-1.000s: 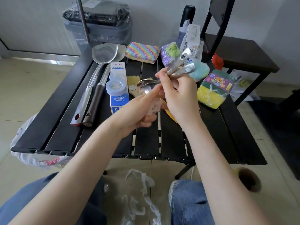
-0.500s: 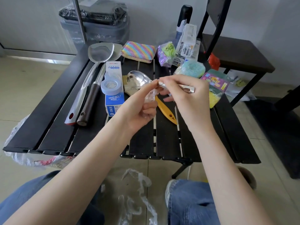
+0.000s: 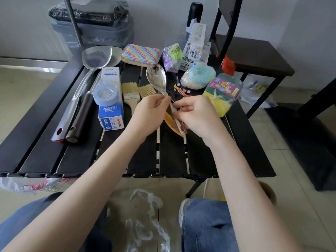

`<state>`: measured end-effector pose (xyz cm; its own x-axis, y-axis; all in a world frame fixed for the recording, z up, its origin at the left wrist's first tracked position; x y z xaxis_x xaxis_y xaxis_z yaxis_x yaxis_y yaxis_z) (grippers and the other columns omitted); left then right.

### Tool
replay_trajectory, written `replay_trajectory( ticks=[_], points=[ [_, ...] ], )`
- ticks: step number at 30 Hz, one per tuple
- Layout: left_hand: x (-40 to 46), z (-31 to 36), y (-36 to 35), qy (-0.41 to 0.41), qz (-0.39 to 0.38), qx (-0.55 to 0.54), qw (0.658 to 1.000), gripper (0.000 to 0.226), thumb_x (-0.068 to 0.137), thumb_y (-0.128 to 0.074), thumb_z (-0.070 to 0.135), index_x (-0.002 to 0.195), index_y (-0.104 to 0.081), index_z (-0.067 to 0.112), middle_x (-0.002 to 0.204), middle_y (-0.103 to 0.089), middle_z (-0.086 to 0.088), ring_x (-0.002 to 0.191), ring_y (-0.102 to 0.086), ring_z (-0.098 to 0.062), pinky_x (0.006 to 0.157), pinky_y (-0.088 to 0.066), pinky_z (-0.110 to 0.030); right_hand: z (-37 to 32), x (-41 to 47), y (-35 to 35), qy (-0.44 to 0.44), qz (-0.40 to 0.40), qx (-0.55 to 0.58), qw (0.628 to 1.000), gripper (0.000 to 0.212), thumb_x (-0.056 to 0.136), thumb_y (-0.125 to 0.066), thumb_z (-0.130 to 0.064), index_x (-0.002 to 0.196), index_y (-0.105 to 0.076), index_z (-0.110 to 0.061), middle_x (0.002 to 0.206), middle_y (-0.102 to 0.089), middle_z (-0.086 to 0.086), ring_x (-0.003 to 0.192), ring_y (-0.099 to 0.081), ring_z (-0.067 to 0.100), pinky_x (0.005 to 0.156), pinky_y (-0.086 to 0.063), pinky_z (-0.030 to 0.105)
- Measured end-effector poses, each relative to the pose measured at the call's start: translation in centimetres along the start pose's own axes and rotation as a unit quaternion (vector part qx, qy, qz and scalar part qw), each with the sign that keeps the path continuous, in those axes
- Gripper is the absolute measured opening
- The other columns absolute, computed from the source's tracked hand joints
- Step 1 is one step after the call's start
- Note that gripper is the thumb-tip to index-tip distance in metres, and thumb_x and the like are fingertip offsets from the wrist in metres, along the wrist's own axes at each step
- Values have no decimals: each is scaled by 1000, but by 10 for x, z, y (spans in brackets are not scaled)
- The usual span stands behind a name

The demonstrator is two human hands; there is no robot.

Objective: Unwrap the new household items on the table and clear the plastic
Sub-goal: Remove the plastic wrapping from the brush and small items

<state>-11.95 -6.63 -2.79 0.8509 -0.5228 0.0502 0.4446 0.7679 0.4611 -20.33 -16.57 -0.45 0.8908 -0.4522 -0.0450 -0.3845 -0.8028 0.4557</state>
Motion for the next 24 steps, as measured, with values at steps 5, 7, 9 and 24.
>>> replay_trajectory(
  ticks=[5, 7, 9, 24],
  points=[
    [-8, -3, -12, -103, -45, 252, 961, 32, 98, -39, 21, 119, -64, 22, 115, -57, 7, 102, -56, -12, 75, -38, -19, 18, 15, -2, -68, 43, 20, 997, 24, 90, -56, 6, 105, -70, -6, 84, -69, 7, 68, -70, 18, 62, -60, 30],
    [-10, -4, -11, -109, -9, 309, 945, 28, 97, -43, 28, 115, -65, 23, 121, -57, 6, 100, -58, -15, 73, -45, -27, 20, 15, -3, -69, 48, 26, 996, 26, 89, -54, 8, 109, -67, -3, 79, -67, 6, 63, -69, 15, 62, -60, 29],
    [-12, -7, -7, -101, 34, 335, 936, 24, 93, -51, 39, 104, -64, 22, 109, -57, 6, 90, -59, -19, 65, -43, -30, 21, 16, -7, -64, 48, 21, 997, 29, 89, -52, 9, 112, -66, -2, 75, -66, 4, 64, -69, 15, 68, -61, 31],
    [-24, -17, 15, -106, 29, 271, 956, 31, 95, -45, 12, 124, -55, 14, 127, -53, -3, 102, -57, -25, 75, -39, -31, 12, 22, -53, -18, 119, 21, 992, 19, 92, -54, -5, 104, -67, -11, 92, -70, 9, 85, -69, 22, 80, -58, 42]
  ],
)
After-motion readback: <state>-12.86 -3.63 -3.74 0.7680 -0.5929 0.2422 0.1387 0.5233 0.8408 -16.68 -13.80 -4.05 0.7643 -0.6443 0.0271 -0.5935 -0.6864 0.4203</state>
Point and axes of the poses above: each hand's wrist, its own x-axis towards the middle knuckle, its own y-axis out of the back of the hand, z = x × y, the point moved 1 cm from there along x, towards the middle knuckle
